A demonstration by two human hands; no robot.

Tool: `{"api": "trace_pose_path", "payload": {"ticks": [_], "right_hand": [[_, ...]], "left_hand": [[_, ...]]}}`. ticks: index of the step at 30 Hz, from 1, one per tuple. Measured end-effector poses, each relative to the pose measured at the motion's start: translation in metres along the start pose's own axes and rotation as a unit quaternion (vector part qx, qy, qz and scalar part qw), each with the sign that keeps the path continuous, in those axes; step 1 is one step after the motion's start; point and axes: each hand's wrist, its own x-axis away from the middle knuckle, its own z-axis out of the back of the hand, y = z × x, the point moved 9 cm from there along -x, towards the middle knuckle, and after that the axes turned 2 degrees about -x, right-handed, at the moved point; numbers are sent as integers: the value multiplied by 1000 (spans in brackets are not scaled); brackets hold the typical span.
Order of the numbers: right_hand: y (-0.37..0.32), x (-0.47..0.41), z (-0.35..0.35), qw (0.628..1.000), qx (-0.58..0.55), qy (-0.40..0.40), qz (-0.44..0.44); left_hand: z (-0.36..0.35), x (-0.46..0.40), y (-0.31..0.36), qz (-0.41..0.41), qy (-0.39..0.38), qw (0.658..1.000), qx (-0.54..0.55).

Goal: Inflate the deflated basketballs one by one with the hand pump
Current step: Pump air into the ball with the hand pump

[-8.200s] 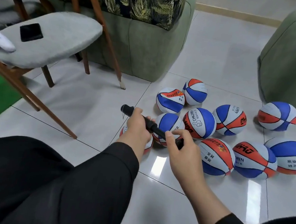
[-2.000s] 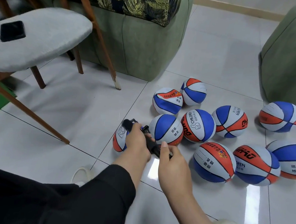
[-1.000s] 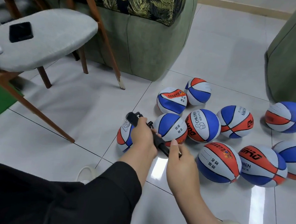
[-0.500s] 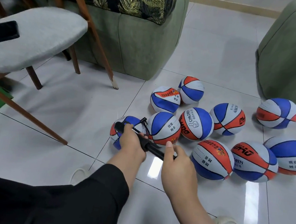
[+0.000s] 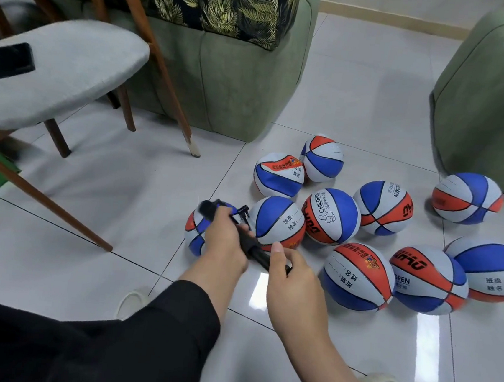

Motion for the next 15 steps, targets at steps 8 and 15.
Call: {"api": "trace_pose_path", "payload": {"ticks": [8, 15], "right_hand": [[0, 7, 18, 999, 30, -19, 8], [0, -3, 14, 1000, 28, 12, 4]], "left_hand": [[35, -31, 39, 10, 39, 999, 32], [12, -14, 15, 11, 22, 999, 36]]}}
